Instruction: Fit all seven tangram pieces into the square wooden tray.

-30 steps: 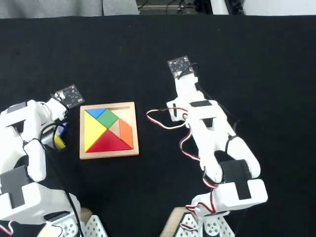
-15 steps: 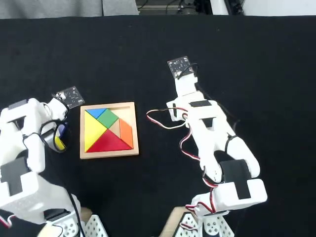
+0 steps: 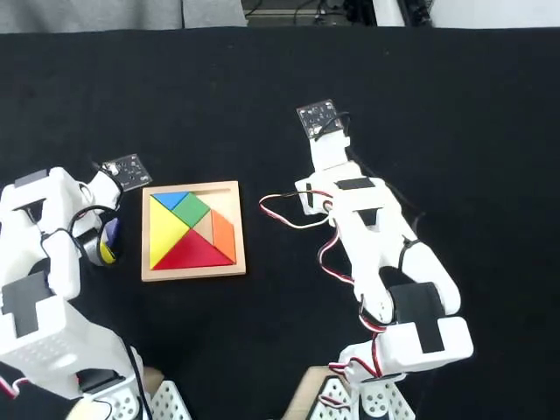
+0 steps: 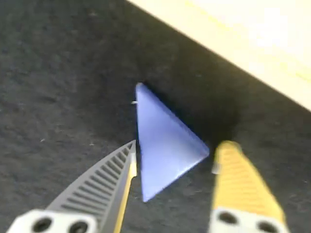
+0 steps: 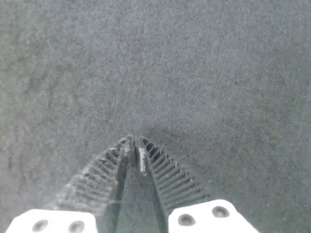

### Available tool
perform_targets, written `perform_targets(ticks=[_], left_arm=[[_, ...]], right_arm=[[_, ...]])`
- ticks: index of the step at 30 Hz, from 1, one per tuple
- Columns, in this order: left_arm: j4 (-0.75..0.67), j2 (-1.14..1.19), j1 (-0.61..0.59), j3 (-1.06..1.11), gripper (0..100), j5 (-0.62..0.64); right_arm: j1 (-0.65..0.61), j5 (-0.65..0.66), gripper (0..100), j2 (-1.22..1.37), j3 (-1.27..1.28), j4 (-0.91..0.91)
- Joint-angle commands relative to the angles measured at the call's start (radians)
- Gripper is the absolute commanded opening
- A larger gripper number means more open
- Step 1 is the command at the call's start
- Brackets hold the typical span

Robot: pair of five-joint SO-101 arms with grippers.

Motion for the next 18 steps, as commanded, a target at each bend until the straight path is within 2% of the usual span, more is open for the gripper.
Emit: perform_targets(ticks=[1,4,9,12,15,18], left_arm=[[-0.011,0.002,-0.005,-0.038,13,-0.069],[0.035,-0.017,0.005,-0.045,13,-0.068],[0.296,-0.199,0.064,-0.128,12,-0.066],[0.407,-0.333,0.107,-0.142,12,-0.066],[0.427,-0.431,0.131,-0.099,12,-0.066],[0.364,-0.47,0.14,-0.015,13,-0.032]], right_arm=[[0.008,0.0,1.1,-0.007,-0.07,0.008],[0.008,0.0,1.1,-0.007,-0.07,0.008],[0.008,0.0,1.1,-0.007,-0.07,0.008],[0.008,0.0,1.1,-0.007,-0.07,0.008],[0.008,0.0,1.1,-0.007,-0.07,0.008],[0.009,0.0,1.1,-0.007,-0.07,0.008]])
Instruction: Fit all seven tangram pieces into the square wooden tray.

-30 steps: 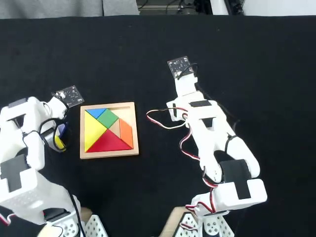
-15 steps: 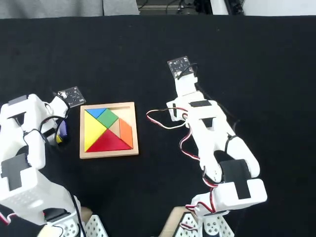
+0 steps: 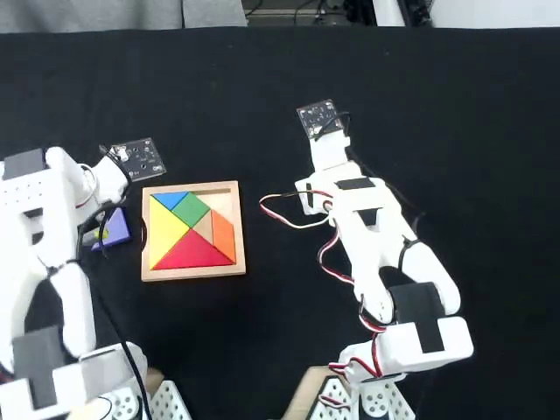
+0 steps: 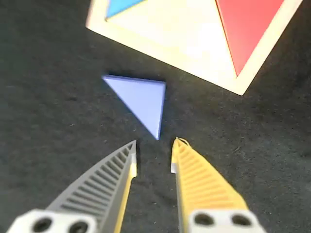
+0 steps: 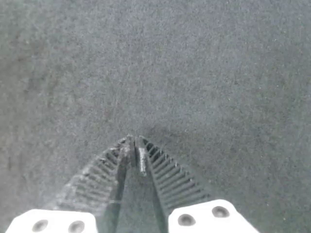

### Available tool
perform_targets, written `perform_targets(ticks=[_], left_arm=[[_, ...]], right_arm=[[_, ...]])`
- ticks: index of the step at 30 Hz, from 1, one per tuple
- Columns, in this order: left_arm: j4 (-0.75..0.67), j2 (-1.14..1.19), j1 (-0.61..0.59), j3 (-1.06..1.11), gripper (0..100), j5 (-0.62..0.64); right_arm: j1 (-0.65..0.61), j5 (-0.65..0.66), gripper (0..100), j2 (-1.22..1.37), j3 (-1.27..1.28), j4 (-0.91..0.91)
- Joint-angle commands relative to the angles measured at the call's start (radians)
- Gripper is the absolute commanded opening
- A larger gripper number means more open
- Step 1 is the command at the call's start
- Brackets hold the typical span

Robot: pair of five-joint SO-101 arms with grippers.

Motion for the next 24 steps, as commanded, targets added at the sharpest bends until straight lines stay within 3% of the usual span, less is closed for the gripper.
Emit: perform_targets(ticks=[1,3,5,8,11,19,24], left_arm=[[-0.081,-0.086,0.031,0.084,13,0.023],[-0.189,-0.081,0.042,0.127,14,0.19],[-0.284,-0.064,0.035,0.15,21,0.353],[-0.321,-0.02,0.024,0.159,36,0.488],[-0.322,0.021,0.031,0.159,36,0.595],[-0.433,0.206,-0.01,0.082,36,0.615],[-0.397,0.336,-0.059,-0.036,36,0.62]], right_arm=[[0.009,0.0,1.1,-0.007,-0.07,0.008],[0.009,0.0,1.1,-0.007,-0.07,0.008],[0.009,0.0,1.1,-0.007,-0.07,0.008],[0.009,0.0,1.1,-0.007,-0.07,0.008],[0.008,0.0,1.1,-0.007,-0.07,0.008],[0.008,0.0,1.1,-0.007,-0.07,0.008],[0.008,0.0,1.1,-0.007,-0.07,0.008]])
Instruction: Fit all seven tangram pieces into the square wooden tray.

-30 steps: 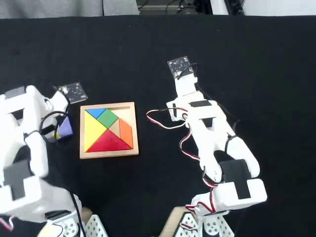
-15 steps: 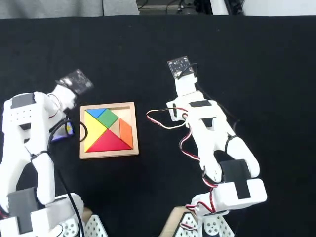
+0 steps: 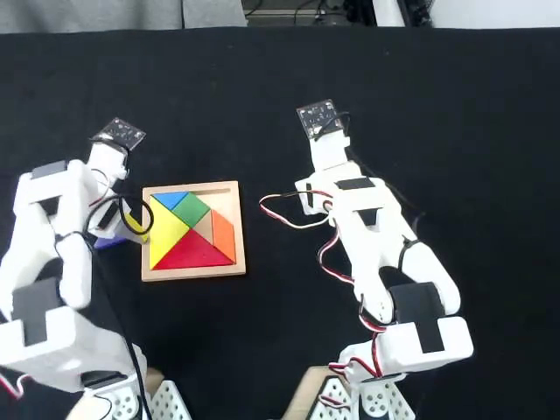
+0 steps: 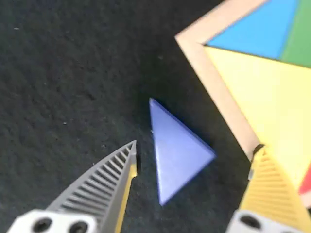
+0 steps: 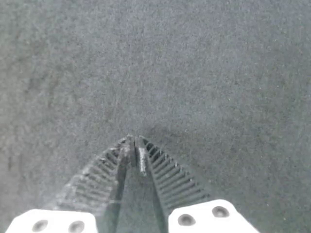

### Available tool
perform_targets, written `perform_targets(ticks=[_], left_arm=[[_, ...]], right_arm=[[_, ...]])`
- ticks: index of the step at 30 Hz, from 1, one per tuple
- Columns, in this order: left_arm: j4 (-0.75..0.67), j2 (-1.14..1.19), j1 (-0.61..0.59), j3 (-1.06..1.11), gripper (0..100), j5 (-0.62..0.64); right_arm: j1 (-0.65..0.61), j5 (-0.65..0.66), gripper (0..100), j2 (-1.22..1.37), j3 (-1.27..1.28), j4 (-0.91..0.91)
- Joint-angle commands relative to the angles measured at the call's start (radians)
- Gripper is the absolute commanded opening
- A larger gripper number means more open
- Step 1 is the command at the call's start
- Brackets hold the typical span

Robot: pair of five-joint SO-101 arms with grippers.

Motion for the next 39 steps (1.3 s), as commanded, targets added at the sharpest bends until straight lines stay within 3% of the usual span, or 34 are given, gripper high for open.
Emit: perform_targets(ticks=[1,24,31,39], left_arm=[[0.038,0.078,-0.053,-0.145,36,0.009],[0.018,0.216,-0.027,-0.188,35,0.009],[0.015,0.233,-0.022,-0.194,25,0.005],[0.035,0.232,-0.018,-0.196,25,0.008]], right_arm=[[0.008,0.0,1.1,-0.007,-0.07,0.008],[0.008,0.0,1.1,-0.007,-0.07,0.008],[0.009,0.0,1.1,-0.007,-0.07,0.008],[0.009,0.0,1.1,-0.007,-0.07,0.008]])
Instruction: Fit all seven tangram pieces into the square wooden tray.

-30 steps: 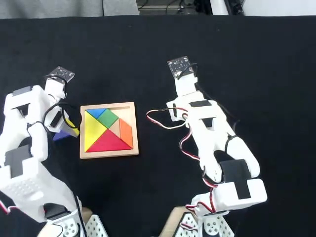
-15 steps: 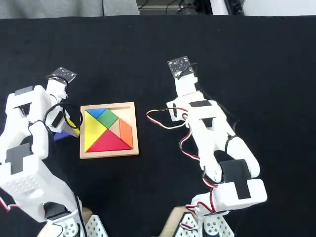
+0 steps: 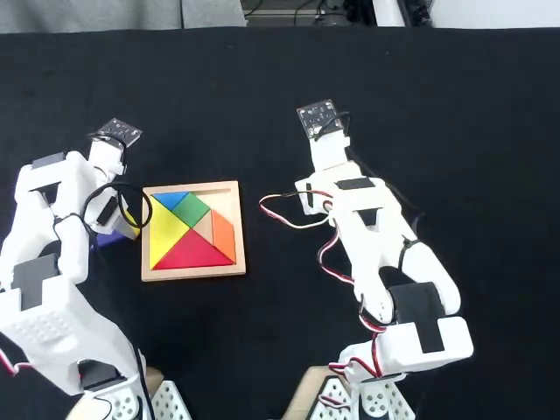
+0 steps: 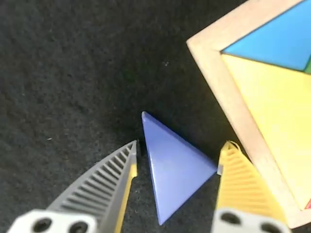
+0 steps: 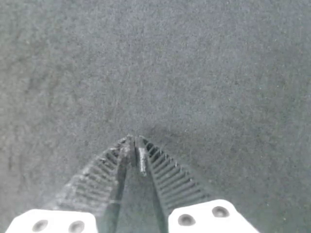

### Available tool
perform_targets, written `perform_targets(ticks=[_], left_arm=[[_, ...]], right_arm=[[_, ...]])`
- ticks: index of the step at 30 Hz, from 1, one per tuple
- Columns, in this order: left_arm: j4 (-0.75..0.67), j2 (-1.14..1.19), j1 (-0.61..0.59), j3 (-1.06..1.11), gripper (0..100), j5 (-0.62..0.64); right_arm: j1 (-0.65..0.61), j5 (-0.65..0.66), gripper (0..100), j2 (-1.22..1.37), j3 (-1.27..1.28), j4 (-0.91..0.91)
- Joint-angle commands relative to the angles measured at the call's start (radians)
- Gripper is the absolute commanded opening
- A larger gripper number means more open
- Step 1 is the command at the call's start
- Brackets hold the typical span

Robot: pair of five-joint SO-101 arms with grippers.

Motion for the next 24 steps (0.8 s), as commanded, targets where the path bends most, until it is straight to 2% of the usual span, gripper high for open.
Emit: perform_targets(ticks=[1,6,12,15,18,20,24], left_arm=[[0.028,-0.003,0.007,-0.041,25,0.006],[0.278,-0.13,0.028,-0.185,25,0.057],[0.477,-0.342,0.116,-0.286,25,0.296],[0.525,-0.405,0.153,-0.283,25,0.374],[0.5,-0.393,0.124,-0.283,25,0.281],[0.43,-0.35,0.082,-0.263,25,0.186],[0.288,-0.199,0.012,-0.197,28,0.103]], right_arm=[[0.009,0.0,1.1,-0.007,-0.07,0.008],[0.008,0.0,1.1,-0.007,-0.07,0.008],[0.008,0.0,1.1,-0.007,-0.07,0.008],[0.011,0.0,1.1,-0.007,-0.07,0.008],[0.012,0.0,1.1,-0.007,-0.07,0.008],[0.012,0.0,1.1,-0.007,-0.07,0.008],[0.011,0.0,1.1,-0.007,-0.07,0.008]])
